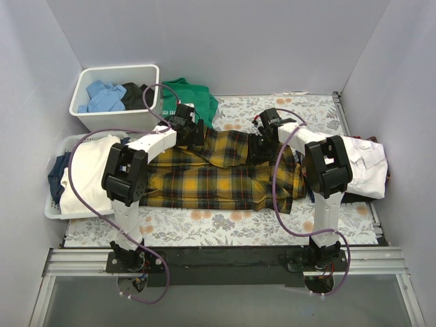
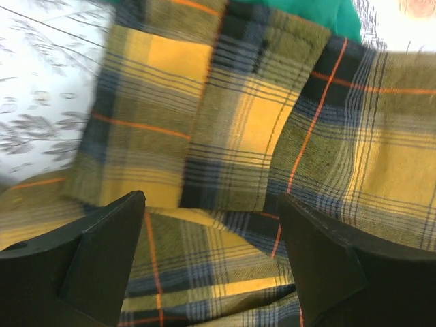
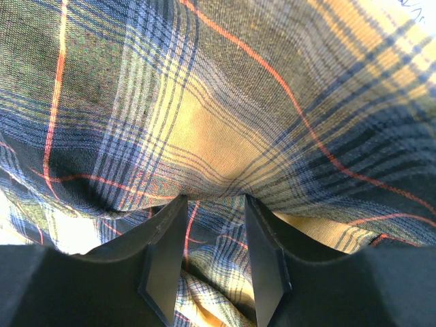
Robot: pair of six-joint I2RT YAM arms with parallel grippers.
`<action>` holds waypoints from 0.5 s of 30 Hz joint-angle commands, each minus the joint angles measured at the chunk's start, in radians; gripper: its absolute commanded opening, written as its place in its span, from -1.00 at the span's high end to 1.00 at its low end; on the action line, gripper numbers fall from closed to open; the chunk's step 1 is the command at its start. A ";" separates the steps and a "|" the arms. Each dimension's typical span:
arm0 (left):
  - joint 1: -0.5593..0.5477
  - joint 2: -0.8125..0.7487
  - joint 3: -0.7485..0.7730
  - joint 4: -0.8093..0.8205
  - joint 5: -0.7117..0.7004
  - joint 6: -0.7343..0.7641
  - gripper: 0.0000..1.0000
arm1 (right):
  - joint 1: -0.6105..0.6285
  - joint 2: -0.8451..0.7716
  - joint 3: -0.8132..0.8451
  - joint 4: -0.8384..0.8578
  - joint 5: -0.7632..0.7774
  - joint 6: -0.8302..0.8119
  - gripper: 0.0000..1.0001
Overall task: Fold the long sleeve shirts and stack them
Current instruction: Fold the shirt
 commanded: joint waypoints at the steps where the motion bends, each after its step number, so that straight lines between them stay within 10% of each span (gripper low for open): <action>1: -0.001 0.017 0.058 0.009 0.104 0.025 -0.54 | 0.001 0.035 -0.029 -0.040 0.069 -0.002 0.04; 15: -0.041 0.157 0.125 -0.056 -0.003 0.041 -0.29 | -0.001 0.052 0.023 -0.056 0.070 0.015 0.04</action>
